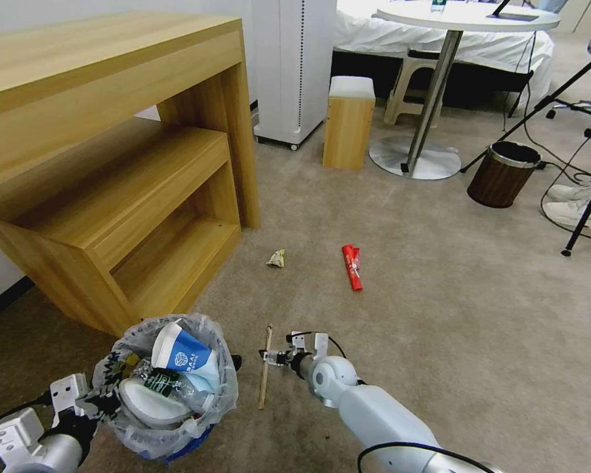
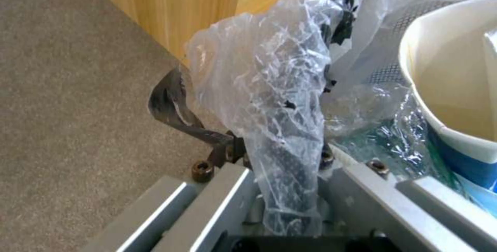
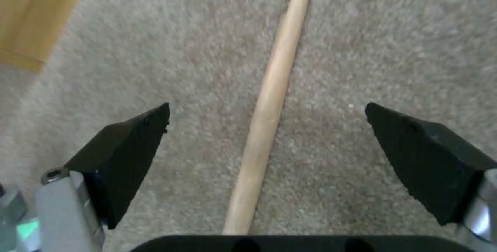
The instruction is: Pick up the trash bin and place the garbage on the floor into it.
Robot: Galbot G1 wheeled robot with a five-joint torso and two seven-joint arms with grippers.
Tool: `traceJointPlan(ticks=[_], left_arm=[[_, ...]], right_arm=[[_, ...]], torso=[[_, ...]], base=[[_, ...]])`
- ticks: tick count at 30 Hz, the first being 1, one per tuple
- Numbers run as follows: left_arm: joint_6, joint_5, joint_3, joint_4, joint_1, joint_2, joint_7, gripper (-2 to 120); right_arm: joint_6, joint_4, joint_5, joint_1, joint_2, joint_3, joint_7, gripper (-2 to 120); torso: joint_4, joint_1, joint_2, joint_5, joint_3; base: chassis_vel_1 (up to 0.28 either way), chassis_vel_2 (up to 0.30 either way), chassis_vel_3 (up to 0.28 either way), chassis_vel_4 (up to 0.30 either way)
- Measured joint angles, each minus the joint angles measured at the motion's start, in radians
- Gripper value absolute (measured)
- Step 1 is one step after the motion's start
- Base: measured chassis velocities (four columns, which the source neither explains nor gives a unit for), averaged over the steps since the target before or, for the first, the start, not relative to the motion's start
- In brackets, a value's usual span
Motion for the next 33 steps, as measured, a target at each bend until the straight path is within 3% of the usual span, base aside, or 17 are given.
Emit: traceJointPlan(ticks=[4,8,19,33], left_arm=[[-0.002,0.007,0.000,-0.002,0.004,-0.008,0.003,1],[-0.006,0.014,0.000,-0.006,0.008,-0.018,0.004,1],[-0.013,0.013,-0.009,-0.018,0.017,-0.016,0.008,1],[-0.023,0.007,0.004,-0.012,0.007,-0.004,0.008,1]], right_arm=[[0.014,-0.057,-0.033,0.018,0.035,-0.010,0.004,96],[0.032,-0.109,-0.067,0.032,0.073,-0.015,0.002,89],[0.057,-0.190,-0.146,0.050,0.126,-0.023,-0.004,89],[0.121,-0.263,-0.240,0.057,0.136,-0.013,-0.003,59]], torso=[[-0.0001,0.000,0.000,0.0001,0.000],[-0.0003,0.000,0.000,-0.0002,0.000],[-0.0004,0.000,0.001,-0.0001,-0.001],[0.0000,0.000,0.000,0.0002,0.000]], base=[[0.000,0.000,0.000,0.000],[0.000,0.000,0.000,0.000],[0.000,0.000,0.000,0.000],[0.000,0.000,0.000,0.000]])
